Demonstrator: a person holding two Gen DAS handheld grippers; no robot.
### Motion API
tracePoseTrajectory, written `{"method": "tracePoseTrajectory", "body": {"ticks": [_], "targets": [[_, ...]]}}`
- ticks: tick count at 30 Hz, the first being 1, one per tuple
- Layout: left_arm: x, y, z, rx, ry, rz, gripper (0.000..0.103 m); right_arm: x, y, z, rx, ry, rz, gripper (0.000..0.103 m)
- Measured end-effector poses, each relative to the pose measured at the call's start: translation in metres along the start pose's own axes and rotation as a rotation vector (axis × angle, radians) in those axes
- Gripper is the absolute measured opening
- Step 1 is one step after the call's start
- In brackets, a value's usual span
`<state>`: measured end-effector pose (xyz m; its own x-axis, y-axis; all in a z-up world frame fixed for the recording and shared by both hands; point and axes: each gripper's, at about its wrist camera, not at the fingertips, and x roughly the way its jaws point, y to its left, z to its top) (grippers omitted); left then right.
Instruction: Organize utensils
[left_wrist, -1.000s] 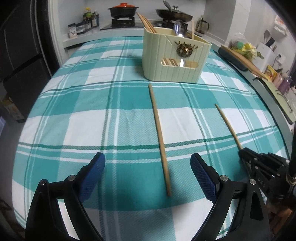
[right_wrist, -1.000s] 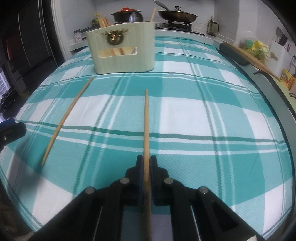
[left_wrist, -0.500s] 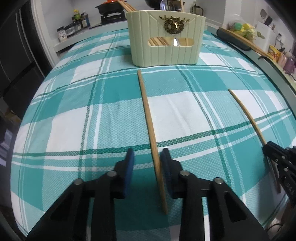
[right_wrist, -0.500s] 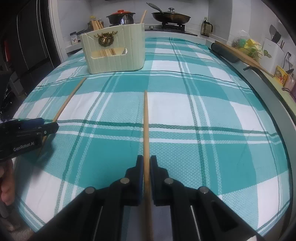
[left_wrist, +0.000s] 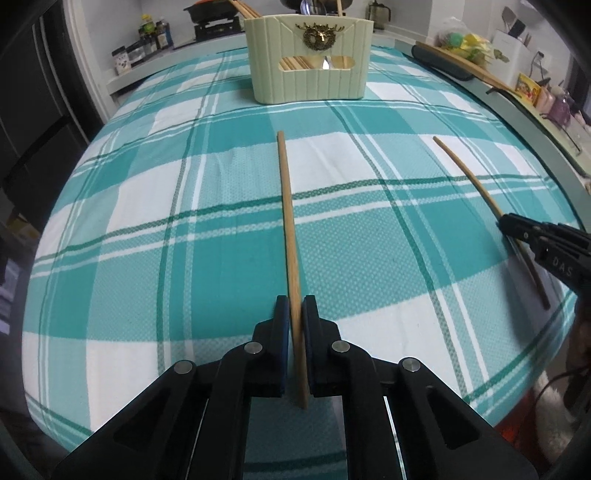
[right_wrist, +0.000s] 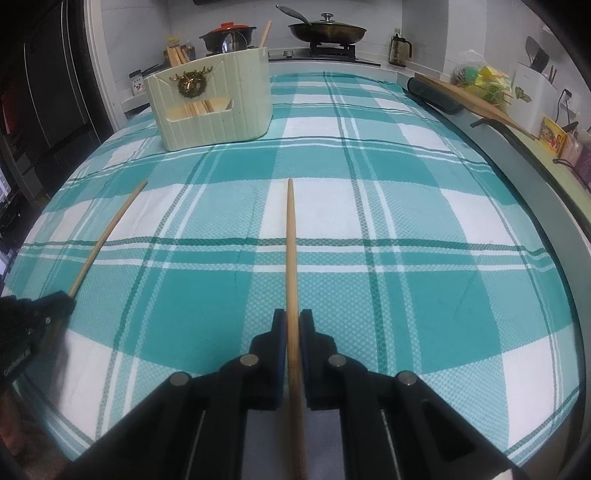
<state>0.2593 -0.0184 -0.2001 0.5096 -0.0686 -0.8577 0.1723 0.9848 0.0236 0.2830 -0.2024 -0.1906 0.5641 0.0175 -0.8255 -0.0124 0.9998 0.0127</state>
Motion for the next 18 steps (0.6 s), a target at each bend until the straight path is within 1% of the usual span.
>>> {"method": "tracePoseTrajectory", "body": {"ticks": [1,2,3,4,5,6,7,9,11,13,18], "targets": [[-0.002,0.000,-0.001,-0.003,0.002,-0.008,0.012,-0.001,-0.001,0.000,0.005,0.002,0.003,0.008],[-0.004,0.001,-0.002,-0.005,0.005,-0.020,0.022,-0.001,-0.003,-0.001,0.013,0.004,0.012,0.008],[-0.007,0.002,-0.001,-0.008,0.002,-0.029,0.029,-0.002,-0.006,0.000,0.028,0.006,0.025,0.010],[-0.010,0.003,0.001,-0.013,-0.007,-0.035,0.043,-0.003,-0.008,0.000,0.043,0.008,0.039,0.017],[-0.013,0.004,0.003,-0.015,-0.020,-0.036,0.053,-0.004,-0.011,0.001,0.055,0.010,0.051,0.021],[-0.017,0.004,0.006,-0.014,-0.033,-0.038,0.056,-0.005,-0.013,0.002,0.066,0.008,0.062,0.029],[-0.020,0.005,0.009,-0.011,-0.044,-0.040,0.058,-0.008,-0.015,0.003,0.072,0.003,0.070,0.031],[-0.024,0.007,0.017,-0.009,-0.061,-0.044,0.063,-0.014,-0.017,0.006,0.071,-0.009,0.076,0.031],[-0.024,0.011,0.025,-0.015,-0.077,-0.045,0.072,-0.019,-0.017,0.010,0.058,-0.014,0.084,0.031],[-0.021,0.016,0.034,-0.020,-0.079,-0.039,0.074,-0.022,-0.016,0.015,0.039,-0.012,0.096,0.032],[-0.005,0.028,0.057,-0.009,-0.047,-0.069,0.075,-0.019,-0.007,0.029,-0.032,0.001,0.099,0.034]]}}
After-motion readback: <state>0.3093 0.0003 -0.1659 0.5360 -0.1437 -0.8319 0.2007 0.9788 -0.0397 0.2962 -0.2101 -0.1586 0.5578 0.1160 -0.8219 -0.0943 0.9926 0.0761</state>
